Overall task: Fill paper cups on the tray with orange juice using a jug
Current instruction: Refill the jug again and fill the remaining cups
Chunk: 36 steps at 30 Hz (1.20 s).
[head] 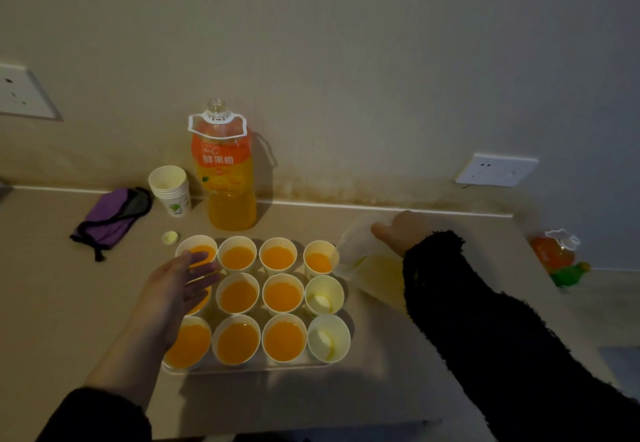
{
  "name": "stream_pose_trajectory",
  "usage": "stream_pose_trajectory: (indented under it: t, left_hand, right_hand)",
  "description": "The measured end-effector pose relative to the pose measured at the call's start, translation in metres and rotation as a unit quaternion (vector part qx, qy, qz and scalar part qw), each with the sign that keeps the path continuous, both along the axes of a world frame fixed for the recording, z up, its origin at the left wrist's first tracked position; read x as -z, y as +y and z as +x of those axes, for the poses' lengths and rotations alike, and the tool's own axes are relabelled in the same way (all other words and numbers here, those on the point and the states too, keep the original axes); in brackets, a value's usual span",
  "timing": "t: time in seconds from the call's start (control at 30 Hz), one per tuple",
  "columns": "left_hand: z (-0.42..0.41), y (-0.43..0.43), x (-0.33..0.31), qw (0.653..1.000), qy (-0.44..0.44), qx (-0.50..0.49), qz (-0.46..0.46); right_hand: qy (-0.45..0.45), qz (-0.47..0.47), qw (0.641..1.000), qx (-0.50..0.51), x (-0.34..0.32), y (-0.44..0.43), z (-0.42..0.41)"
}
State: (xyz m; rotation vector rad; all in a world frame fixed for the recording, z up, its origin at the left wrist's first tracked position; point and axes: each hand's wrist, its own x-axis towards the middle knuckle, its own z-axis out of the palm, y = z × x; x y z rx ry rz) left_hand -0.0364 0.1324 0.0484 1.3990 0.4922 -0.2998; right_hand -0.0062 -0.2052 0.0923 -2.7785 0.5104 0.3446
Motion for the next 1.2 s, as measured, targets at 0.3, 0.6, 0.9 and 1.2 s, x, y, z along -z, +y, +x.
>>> stream_pose_trajectory:
  t: [0.3, 0.6, 0.9, 1.2]
  left_hand:
    - [0.002, 0.001, 0.002, 1.0, 0.009, 0.001, 0.003]
    - [0.0, 0.007, 0.004, 1.0, 0.013, 0.004, 0.005]
    - [0.002, 0.006, 0.006, 1.0, 0.018, 0.0, -0.001]
    - [0.003, 0.009, 0.007, 1.0, 0.013, 0.01, 0.002]
  right_hand:
    - [0.011, -0.077, 0.997, -0.026, -0.007, 0.008, 0.005]
    - [0.015, -0.073, 0.997, -0.019, -0.005, 0.009, 0.008]
    - [0.009, -0.086, 0.996, -0.031, -0.005, 0.011, 0.011]
    - [0.005, -0.102, 0.993, -0.059, -0.009, 0.009, 0.012]
